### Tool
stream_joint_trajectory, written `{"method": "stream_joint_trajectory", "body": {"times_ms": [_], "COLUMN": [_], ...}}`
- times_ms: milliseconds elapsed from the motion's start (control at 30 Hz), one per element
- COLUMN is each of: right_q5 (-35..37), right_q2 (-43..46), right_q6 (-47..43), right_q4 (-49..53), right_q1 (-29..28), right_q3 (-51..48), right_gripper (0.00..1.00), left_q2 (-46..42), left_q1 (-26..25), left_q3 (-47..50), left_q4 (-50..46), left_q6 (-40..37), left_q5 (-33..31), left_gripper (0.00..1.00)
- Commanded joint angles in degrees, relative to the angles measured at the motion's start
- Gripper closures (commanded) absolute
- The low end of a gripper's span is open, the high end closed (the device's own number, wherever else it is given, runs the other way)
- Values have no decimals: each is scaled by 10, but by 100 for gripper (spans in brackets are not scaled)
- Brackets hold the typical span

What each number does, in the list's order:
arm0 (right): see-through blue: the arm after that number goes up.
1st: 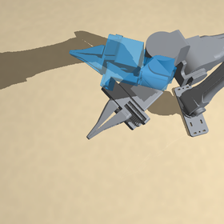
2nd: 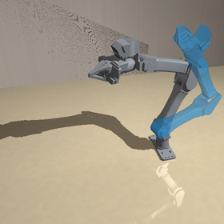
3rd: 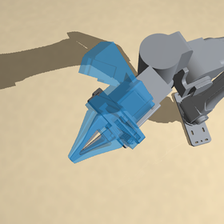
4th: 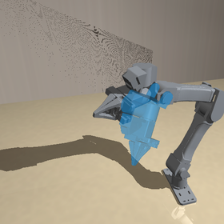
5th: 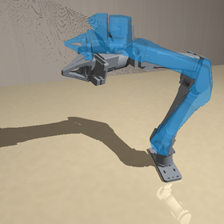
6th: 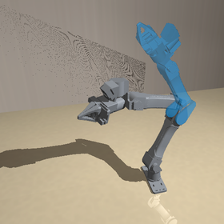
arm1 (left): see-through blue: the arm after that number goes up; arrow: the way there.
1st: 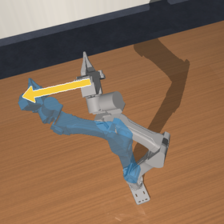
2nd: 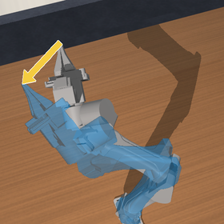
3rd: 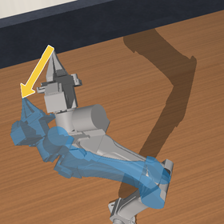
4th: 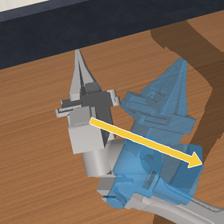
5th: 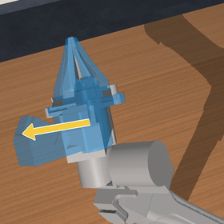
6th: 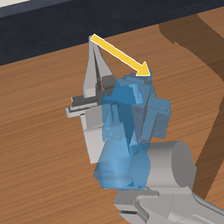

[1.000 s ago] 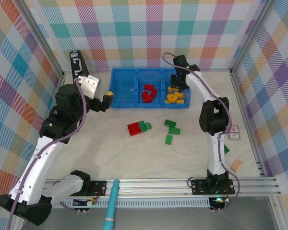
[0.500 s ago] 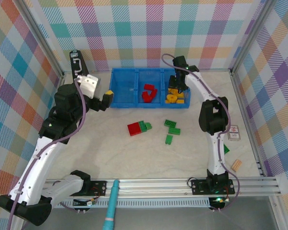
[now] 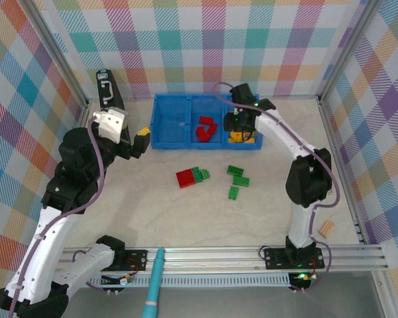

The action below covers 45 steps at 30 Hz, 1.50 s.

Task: Sort the legos into containers by color
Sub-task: Place the lego in the container, then pick up the lego from the center of the table.

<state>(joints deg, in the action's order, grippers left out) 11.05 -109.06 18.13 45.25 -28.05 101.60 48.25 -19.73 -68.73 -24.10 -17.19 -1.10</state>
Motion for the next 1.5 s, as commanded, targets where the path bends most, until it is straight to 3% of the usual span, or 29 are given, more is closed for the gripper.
{"method": "stream_joint_trajectory", "body": {"times_ms": [0,267,367,467,667,733,867,933,1033,1233,1467], "right_q5": [3,45,62,28,-11,-37,-151,-247,-281,-290,-281], "right_q2": [17,-27,-45,-55,-109,-103,-42,-31,-45,-69,-131], "right_q6": [6,9,-79,-203,-351,-420,-586,-658,-723,-843,-910], "right_q4": [1,11,-16,-53,22,9,-90,-78,-52,-70,-14], "right_q1": [-61,-195,-232,-250,-251,-251,-246,-227,-209,-193,-168], "right_q3": [-32,-5,-2,-11,71,53,-65,-87,-80,-83,-3], "right_gripper": [44,47,48,48,35,30,15,8,1,1,1], "left_q2": [-12,-27,-32,-33,-32,-30,-26,-24,-19,-12,2], "left_q1": [5,0,-1,-4,-5,-6,-6,-7,-7,-6,-6], "left_q3": [2,3,10,9,7,9,10,7,10,26,38], "left_q4": [14,16,22,21,15,17,15,10,11,20,26], "left_q6": [12,10,4,1,-5,-8,-19,-26,-36,-50,-61], "left_q5": [11,10,8,7,0,0,2,-3,-15,-25,-29], "left_gripper": [0,0,0,0,0,0,0,0,0,0,0]}}
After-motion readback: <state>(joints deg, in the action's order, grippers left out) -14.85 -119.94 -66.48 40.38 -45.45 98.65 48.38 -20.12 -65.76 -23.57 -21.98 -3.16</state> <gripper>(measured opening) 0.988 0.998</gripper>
